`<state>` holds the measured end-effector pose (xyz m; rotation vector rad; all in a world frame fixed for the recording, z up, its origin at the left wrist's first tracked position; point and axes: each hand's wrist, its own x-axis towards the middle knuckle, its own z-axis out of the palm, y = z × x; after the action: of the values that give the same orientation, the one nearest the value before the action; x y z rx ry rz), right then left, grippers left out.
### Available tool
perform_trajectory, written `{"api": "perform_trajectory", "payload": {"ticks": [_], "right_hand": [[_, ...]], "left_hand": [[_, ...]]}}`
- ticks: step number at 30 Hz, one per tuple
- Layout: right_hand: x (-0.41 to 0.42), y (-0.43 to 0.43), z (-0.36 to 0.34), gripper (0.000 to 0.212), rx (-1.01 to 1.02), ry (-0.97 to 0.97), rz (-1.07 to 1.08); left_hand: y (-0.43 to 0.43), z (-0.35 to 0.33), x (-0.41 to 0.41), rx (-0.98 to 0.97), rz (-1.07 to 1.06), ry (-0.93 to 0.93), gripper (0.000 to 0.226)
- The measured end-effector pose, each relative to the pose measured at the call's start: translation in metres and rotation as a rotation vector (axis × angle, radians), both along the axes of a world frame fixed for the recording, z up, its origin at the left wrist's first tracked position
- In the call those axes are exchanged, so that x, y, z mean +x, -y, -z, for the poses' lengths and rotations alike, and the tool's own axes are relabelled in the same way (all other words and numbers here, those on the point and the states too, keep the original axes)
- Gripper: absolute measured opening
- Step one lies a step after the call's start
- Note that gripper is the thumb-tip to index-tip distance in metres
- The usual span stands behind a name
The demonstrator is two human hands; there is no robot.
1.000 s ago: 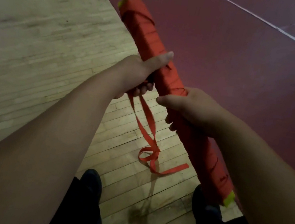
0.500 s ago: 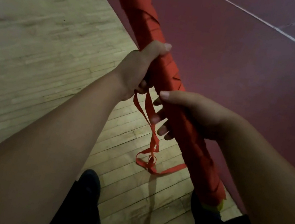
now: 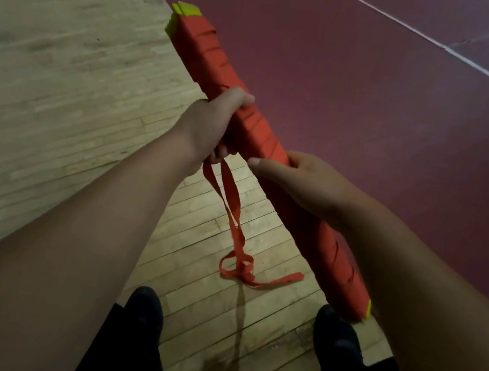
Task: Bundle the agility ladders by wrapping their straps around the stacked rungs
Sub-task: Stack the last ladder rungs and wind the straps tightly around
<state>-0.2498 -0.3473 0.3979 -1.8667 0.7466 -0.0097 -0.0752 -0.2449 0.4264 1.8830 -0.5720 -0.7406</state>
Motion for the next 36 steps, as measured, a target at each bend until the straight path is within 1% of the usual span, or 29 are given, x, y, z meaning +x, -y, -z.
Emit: {"api": "perform_trajectory", "payload": {"ticks": [2, 4, 5, 6, 7, 8, 9, 11, 12, 13, 15, 17, 18, 19, 21, 23, 25, 26, 27, 28, 29, 30, 31, 32, 34, 35, 36], "right_hand": [[-0.004, 0.002, -0.012, 0.048, 0.233, 0.072, -0.064], [-0.008, 0.000, -0.019, 0.051, 0.495, 0.092, -0.182], [-0.009, -0.003, -0.021, 0.051, 0.606, 0.102, -0.232], [-0.009, -0.004, -0.021, 0.049, 0.684, 0.117, -0.255], [-0.009, -0.005, -0.020, 0.043, 0.711, 0.130, -0.250], [-0.008, -0.005, -0.018, 0.038, 0.686, 0.133, -0.216], [-0.006, -0.005, -0.016, 0.035, 0.606, 0.122, -0.155], [-0.001, -0.006, -0.008, 0.036, 0.298, 0.058, -0.012], [0.002, -0.007, -0.002, 0.039, 0.119, 0.016, 0.041], [0.004, -0.010, 0.005, 0.043, -0.037, -0.024, 0.077], [0.007, -0.014, 0.021, 0.050, -0.240, -0.086, 0.102], [0.009, -0.013, 0.031, 0.050, -0.313, -0.120, 0.088], [0.008, -0.010, 0.030, 0.049, -0.309, -0.125, 0.069], [0.007, -0.006, 0.026, 0.046, -0.275, -0.122, 0.045], [0.003, 0.002, 0.010, 0.048, -0.121, -0.069, -0.008], [-0.004, 0.005, -0.004, 0.057, 0.118, 0.049, -0.066], [-0.010, 0.005, -0.011, 0.058, 0.426, 0.157, -0.134], [-0.011, 0.003, -0.014, 0.057, 0.552, 0.171, -0.170], [-0.011, 0.001, -0.018, 0.054, 0.614, 0.167, -0.194], [-0.010, -0.002, -0.020, 0.049, 0.607, 0.149, -0.188], [-0.007, -0.004, -0.020, 0.042, 0.543, 0.123, -0.144], [-0.004, -0.007, -0.019, 0.037, 0.431, 0.094, -0.081], [0.000, -0.009, -0.016, 0.034, 0.281, 0.062, -0.023], [0.003, -0.011, -0.010, 0.034, 0.105, 0.026, 0.018], [0.008, -0.013, 0.007, 0.041, -0.233, -0.051, 0.062], [0.009, -0.013, 0.014, 0.045, -0.341, -0.077, 0.070], [0.009, -0.011, 0.019, 0.048, -0.384, -0.082, 0.074]], "left_hand": [[-0.001, 0.000, -0.001, -0.138, 0.061, -0.048, 0.041], [0.001, 0.000, -0.005, -0.266, 0.125, -0.131, 0.035], [0.001, -0.001, -0.008, -0.284, 0.156, -0.154, 0.035], [0.001, -0.002, -0.008, -0.264, 0.180, -0.138, 0.038], [0.001, -0.004, -0.008, -0.214, 0.192, -0.084, 0.043], [0.000, -0.005, -0.006, -0.148, 0.187, 0.003, 0.052], [-0.002, -0.006, -0.004, -0.068, 0.166, 0.112, 0.063], [-0.004, -0.006, -0.002, 0.093, 0.107, 0.311, 0.079], [-0.004, -0.004, -0.004, 0.147, 0.097, 0.332, 0.081], [-0.004, -0.002, -0.008, 0.189, 0.101, 0.305, 0.083], [-0.001, 0.004, -0.015, 0.256, 0.094, 0.207, 0.088], [0.003, 0.008, -0.016, 0.255, 0.054, 0.070, 0.084], [0.003, 0.008, -0.014, 0.235, 0.038, 0.016, 0.080], [0.003, 0.006, -0.012, 0.211, 0.042, -0.001, 0.075], [0.001, 0.002, -0.006, 0.136, 0.099, 0.031, 0.070], [-0.002, -0.002, -0.004, 0.002, 0.192, 0.038, 0.069], [-0.003, -0.008, -0.005, -0.126, 0.286, -0.013, 0.066], [-0.003, -0.010, -0.006, -0.161, 0.318, -0.041, 0.067], [-0.003, -0.012, -0.007, -0.160, 0.329, -0.044, 0.069], [-0.003, -0.013, -0.007, -0.125, 0.315, -0.012, 0.072], [-0.004, -0.014, -0.006, -0.061, 0.281, 0.046, 0.075], [-0.004, -0.014, -0.004, 0.013, 0.233, 0.101, 0.079], [-0.005, -0.013, -0.003, 0.081, 0.185, 0.122, 0.081], [-0.005, -0.011, -0.002, 0.132, 0.152, 0.107, 0.081], [-0.005, -0.005, -0.005, 0.193, 0.120, 0.054, 0.081], [-0.004, -0.002, -0.007, 0.202, 0.110, 0.046, 0.080], [-0.002, 0.000, -0.009, 0.190, 0.100, 0.048, 0.079]]}}
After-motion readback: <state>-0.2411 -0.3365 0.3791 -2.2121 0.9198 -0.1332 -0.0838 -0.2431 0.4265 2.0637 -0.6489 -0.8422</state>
